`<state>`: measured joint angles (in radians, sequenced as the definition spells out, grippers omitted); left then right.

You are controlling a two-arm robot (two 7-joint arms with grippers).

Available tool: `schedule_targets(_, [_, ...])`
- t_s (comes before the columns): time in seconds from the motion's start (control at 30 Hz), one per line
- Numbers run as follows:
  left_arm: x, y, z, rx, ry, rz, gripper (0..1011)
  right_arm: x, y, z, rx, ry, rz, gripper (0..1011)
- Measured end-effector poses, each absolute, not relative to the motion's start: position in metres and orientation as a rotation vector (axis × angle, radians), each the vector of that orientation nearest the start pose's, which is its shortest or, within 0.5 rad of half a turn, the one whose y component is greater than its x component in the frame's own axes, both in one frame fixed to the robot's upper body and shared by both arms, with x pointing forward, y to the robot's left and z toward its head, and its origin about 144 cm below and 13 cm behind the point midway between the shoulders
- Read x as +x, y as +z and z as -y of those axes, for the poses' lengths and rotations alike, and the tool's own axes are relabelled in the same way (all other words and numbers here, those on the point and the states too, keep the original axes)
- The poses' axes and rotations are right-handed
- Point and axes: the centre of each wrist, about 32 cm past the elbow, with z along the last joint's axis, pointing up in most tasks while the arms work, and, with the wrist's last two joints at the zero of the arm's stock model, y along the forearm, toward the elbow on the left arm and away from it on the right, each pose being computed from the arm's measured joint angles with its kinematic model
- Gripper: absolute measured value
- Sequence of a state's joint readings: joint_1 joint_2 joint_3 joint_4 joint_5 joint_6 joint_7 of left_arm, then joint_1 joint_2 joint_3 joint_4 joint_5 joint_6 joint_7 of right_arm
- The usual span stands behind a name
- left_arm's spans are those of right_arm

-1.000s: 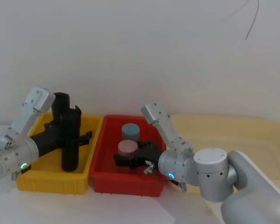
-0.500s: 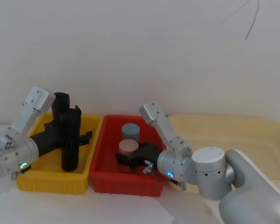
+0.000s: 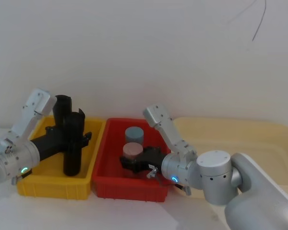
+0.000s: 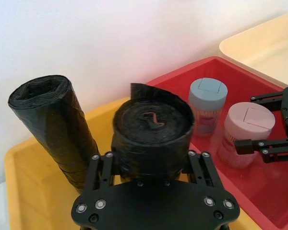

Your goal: Pick up the garbage bag with the one hand and transfer it to the other hand.

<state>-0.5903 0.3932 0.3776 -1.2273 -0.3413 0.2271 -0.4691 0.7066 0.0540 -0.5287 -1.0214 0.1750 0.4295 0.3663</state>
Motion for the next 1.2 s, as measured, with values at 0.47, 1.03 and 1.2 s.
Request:
schedule_targets(0.47, [0.601, 1.25, -0.279, 0.221, 0.936, 0.026, 493, 0.617, 1.235, 0.114, -0.404, -0.827, -0.111, 650])
schedule_targets(1.03, [0.601, 1.25, -0.279, 0.221, 0.936, 0.026, 446, 0.582, 1.265, 0.138, -0.274, -0.882, -0.004, 650])
schedule_targets(1.2, [0.601, 1.25, -0.279, 0.221, 0.936, 0.026, 446, 0.568, 1.277, 0.151, -0.223, -0.933, 0.045, 650])
